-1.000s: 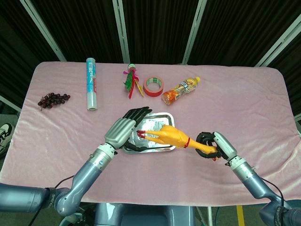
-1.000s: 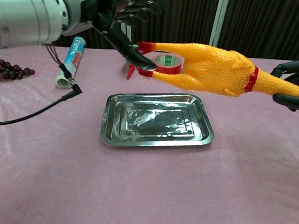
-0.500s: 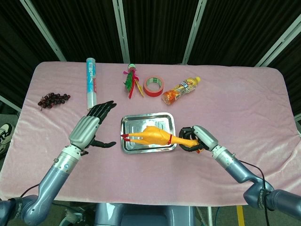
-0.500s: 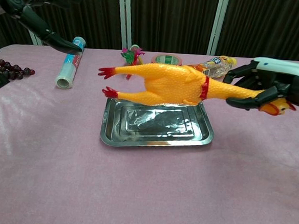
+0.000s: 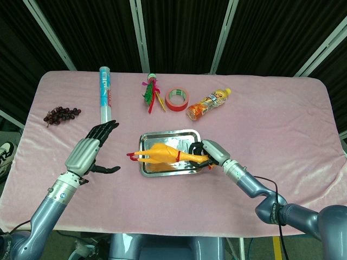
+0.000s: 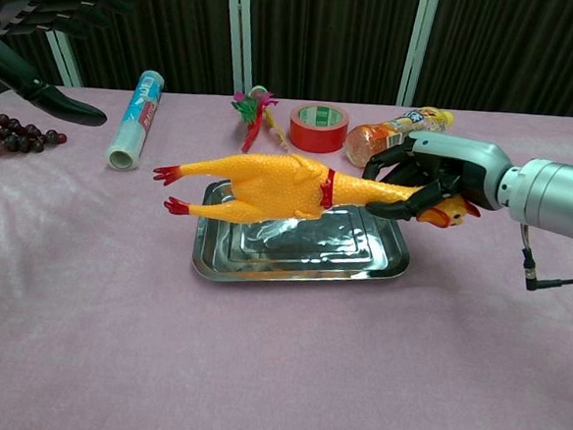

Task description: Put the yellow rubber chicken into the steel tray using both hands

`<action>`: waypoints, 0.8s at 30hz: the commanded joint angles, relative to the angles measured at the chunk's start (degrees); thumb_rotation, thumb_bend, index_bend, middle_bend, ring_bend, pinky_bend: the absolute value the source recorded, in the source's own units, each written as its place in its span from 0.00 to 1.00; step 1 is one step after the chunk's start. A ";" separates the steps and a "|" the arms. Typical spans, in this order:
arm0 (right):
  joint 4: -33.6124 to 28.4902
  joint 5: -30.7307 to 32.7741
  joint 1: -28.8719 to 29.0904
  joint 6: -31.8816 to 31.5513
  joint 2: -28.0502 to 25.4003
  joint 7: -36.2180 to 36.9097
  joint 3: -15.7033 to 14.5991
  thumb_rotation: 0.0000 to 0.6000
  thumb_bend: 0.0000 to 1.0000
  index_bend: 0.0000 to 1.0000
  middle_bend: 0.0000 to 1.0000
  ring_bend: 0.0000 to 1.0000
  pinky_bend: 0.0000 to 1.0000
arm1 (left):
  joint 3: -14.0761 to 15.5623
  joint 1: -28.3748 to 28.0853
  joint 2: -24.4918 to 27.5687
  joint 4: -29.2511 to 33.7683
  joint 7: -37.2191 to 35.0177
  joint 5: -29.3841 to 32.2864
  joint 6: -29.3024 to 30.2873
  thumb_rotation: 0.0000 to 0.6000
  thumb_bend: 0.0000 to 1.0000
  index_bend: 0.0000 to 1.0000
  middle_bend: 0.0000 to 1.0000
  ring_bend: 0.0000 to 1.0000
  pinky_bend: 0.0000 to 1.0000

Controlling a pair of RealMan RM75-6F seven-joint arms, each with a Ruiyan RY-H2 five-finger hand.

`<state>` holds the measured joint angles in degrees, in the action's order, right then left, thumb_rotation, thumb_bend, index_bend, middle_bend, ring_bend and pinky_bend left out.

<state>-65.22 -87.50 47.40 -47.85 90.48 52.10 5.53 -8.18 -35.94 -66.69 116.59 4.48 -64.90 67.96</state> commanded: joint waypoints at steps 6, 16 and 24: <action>1.73 0.86 0.76 1.22 1.15 -0.33 -0.03 1.00 0.75 0.89 0.73 0.57 0.58 | -0.13 0.52 -0.28 -0.68 -0.07 0.83 -1.44 1.00 0.00 0.00 0.00 0.00 0.00; 2.53 0.41 1.17 1.78 1.15 -1.87 -1.15 1.00 0.75 0.33 0.30 0.11 0.15 | -1.15 1.03 -0.23 -0.75 0.06 1.31 -1.95 1.00 0.00 0.00 0.00 0.00 0.00; 2.24 1.98 0.79 2.10 0.84 -4.00 -0.82 1.00 0.46 0.00 0.08 0.00 0.00 | -1.72 1.47 -0.17 -0.95 -0.30 1.06 -2.31 1.00 0.00 0.00 0.00 0.00 0.00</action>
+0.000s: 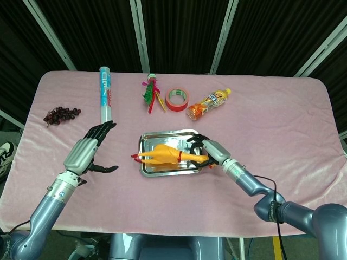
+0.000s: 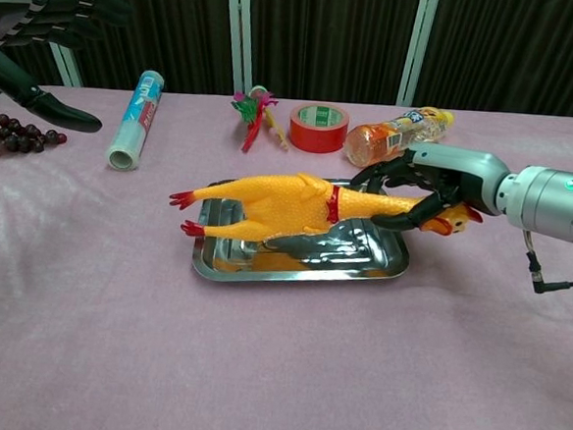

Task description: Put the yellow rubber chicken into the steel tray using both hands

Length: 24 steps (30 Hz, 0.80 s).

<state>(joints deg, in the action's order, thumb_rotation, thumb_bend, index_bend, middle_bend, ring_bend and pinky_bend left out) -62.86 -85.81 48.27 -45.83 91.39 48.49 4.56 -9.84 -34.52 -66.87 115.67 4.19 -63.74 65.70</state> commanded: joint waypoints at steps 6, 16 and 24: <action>-0.73 1.38 -0.30 0.35 -0.37 -1.79 0.59 1.00 0.24 0.00 0.03 0.00 0.00 | -0.40 0.27 0.18 -0.18 -0.12 -0.38 -0.26 1.00 0.00 0.00 0.00 0.00 0.00; -1.89 2.20 -0.85 -0.48 -0.63 -3.93 1.33 1.00 0.06 0.00 0.00 0.00 0.00 | -0.98 0.70 0.55 -0.45 -0.67 -0.57 -0.60 1.00 0.00 0.00 0.00 0.00 0.00; -5.88 2.85 -3.95 -6.47 -5.78 -4.97 2.99 1.00 0.08 0.00 0.01 0.00 0.00 | -0.99 1.73 1.95 -1.62 1.29 -0.24 0.85 1.00 0.00 0.00 0.00 0.00 0.00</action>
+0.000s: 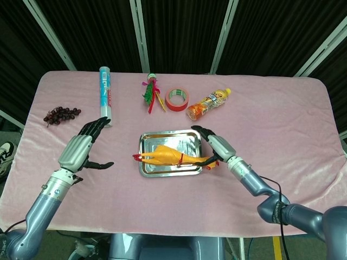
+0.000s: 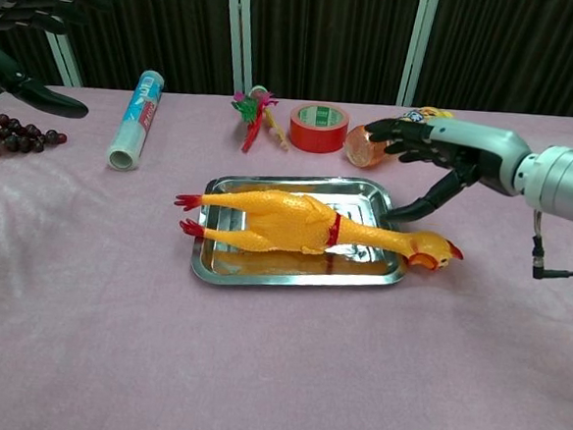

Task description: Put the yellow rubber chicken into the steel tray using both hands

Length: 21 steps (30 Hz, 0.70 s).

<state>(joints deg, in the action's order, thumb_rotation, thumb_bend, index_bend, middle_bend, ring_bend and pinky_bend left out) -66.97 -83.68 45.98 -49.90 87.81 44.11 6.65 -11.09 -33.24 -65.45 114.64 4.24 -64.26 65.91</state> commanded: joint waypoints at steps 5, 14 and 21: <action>-4.11 4.39 -6.21 -8.58 -5.93 -6.76 2.71 1.00 0.29 0.15 0.17 0.10 0.13 | 1.52 2.13 1.84 -2.01 4.34 1.10 2.57 1.00 0.00 0.00 0.00 0.00 0.00; -7.74 7.23 -15.69 -20.23 -11.91 -20.83 1.88 1.00 0.35 0.23 0.24 0.16 0.19 | 3.93 7.97 3.71 -4.98 6.45 -0.63 10.15 1.00 0.00 0.01 0.00 0.00 0.00; -9.49 6.83 -24.27 -28.75 -15.10 -32.76 -2.22 1.00 0.35 0.13 0.21 0.05 0.07 | 7.44 14.05 4.42 -6.96 5.32 -5.83 16.41 1.00 0.00 0.01 0.00 0.00 0.00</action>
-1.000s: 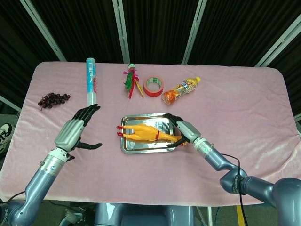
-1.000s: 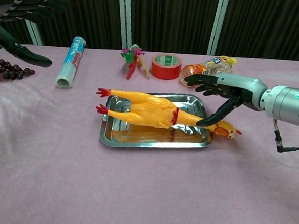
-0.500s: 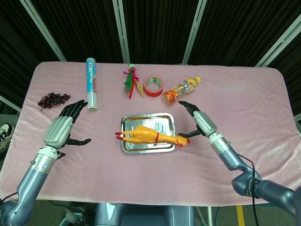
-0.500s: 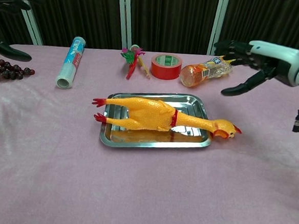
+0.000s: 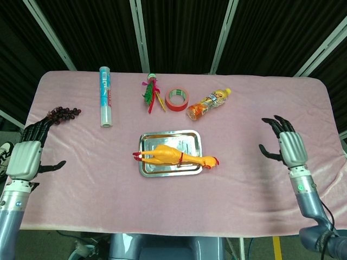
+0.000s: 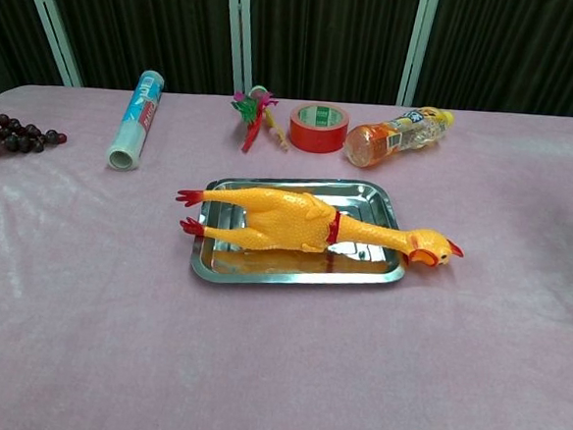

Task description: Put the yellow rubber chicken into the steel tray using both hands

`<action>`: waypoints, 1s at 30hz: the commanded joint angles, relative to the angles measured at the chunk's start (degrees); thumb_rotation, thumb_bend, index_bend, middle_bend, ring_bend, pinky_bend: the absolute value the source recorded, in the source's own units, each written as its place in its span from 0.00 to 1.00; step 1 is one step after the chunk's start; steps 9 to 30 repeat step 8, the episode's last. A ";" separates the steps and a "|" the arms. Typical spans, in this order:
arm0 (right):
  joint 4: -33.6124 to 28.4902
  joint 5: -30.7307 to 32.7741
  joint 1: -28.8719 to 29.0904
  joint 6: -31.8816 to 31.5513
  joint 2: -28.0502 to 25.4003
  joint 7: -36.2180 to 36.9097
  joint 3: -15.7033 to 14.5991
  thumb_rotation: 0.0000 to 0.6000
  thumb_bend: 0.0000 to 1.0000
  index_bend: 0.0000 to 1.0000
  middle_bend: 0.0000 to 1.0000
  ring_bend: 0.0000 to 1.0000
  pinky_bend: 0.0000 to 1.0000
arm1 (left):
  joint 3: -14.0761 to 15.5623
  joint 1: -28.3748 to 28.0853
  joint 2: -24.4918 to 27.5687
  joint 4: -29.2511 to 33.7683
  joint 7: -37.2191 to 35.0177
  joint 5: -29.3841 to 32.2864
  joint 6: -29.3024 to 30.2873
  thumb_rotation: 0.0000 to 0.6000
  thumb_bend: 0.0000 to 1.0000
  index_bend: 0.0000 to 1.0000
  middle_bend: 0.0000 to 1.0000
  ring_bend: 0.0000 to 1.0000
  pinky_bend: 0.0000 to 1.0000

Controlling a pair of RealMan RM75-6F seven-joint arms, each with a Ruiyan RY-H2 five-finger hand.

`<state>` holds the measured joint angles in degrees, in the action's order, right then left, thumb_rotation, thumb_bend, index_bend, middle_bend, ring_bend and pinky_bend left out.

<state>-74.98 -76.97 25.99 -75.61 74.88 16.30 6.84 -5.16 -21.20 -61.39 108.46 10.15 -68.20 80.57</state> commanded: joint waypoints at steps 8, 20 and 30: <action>-4.80 -1.68 -11.78 -8.54 -4.45 -6.65 -6.04 1.00 0.35 0.12 0.20 0.04 0.06 | 5.80 8.02 0.90 -0.22 -1.49 -7.66 6.41 1.00 0.00 0.02 0.00 0.00 0.00; -4.80 -1.68 -11.78 -8.54 -4.45 -6.65 -6.04 1.00 0.35 0.12 0.20 0.04 0.06 | 5.80 8.02 0.90 -0.22 -1.49 -7.66 6.41 1.00 0.00 0.02 0.00 0.00 0.00; -4.80 -1.68 -11.78 -8.54 -4.45 -6.65 -6.04 1.00 0.35 0.12 0.20 0.04 0.06 | 5.80 8.02 0.90 -0.22 -1.49 -7.66 6.41 1.00 0.00 0.02 0.00 0.00 0.00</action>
